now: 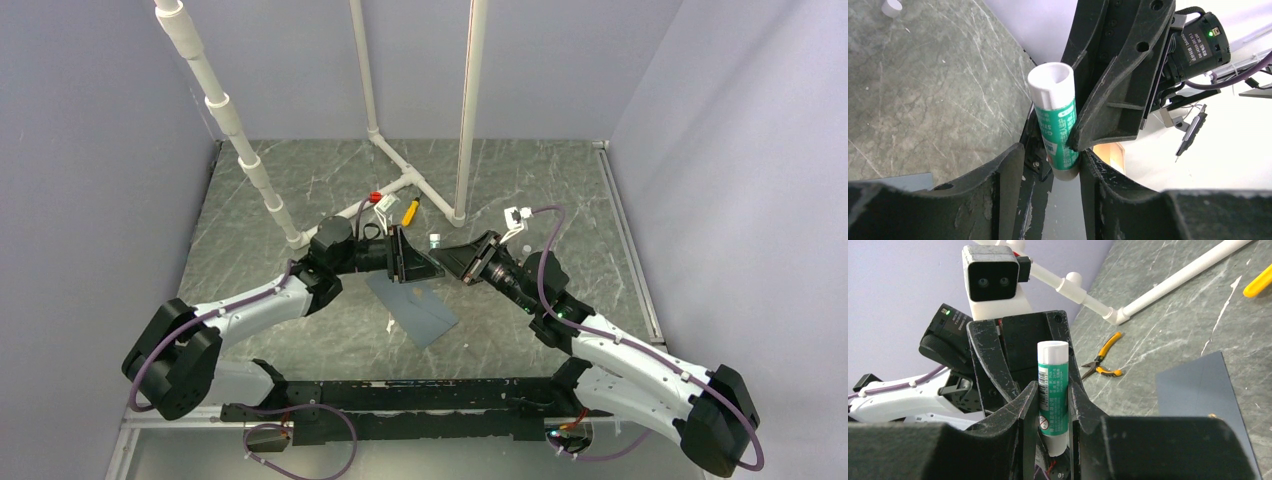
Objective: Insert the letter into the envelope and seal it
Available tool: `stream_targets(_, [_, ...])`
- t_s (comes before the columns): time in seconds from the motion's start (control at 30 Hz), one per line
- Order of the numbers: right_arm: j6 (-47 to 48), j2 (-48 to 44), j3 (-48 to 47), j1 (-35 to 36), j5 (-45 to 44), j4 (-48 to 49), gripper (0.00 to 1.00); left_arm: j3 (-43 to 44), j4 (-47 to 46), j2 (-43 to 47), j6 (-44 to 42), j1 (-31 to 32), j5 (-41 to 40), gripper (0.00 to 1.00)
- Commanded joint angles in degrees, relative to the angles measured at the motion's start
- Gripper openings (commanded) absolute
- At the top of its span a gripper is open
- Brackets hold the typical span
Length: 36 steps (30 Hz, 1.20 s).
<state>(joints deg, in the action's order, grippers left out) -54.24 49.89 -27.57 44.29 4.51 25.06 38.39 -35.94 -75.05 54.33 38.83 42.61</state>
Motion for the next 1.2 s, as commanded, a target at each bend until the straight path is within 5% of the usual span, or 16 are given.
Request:
stream_targets(0.0, [0.51,-0.43,-0.12,0.43,2.11,3.41,0.24,1.35,-2.8,1.72,0.43,-0.09,-1.28,0.51])
stream_targets(0.2, [0.5,-0.41,-0.19,0.37,2.74,3.27,0.24,0.71,-5.77,1.33,1.88,-0.11,-0.39,0.52])
stream_targets(0.43, [1.61,-0.12,-1.34,0.44,3.47,1.06,0.26,0.6,-5.62,1.18,1.91,-0.08,-0.46,0.15])
stream_targets(0.5, [3.18,-0.21,-2.56,0.44,3.13,-2.15,0.33,0.91,-4.22,1.28,1.0,-0.07,-0.22,0.03])
stream_targets(0.63, [9.16,-0.88,-7.11,0.44,0.9,-13.33,0.66,2.15,1.5,1.73,-5.97,-0.1,2.97,0.02])
stream_targets(0.7, [12.67,-0.49,-10.61,0.44,0.55,-19.36,0.71,3.2,6.62,1.88,-11.8,-0.08,5.59,0.02])
stream_targets(0.93, [18.23,2.13,-17.53,0.39,1.43,-29.31,0.7,6.05,17.85,3.86,-24.22,-0.07,11.84,0.02])
stream_targets(1.17, [18.9,4.06,-18.79,0.44,4.43,-30.29,0.48,6.23,19.77,4.69,-25.8,-0.07,11.26,0.03])
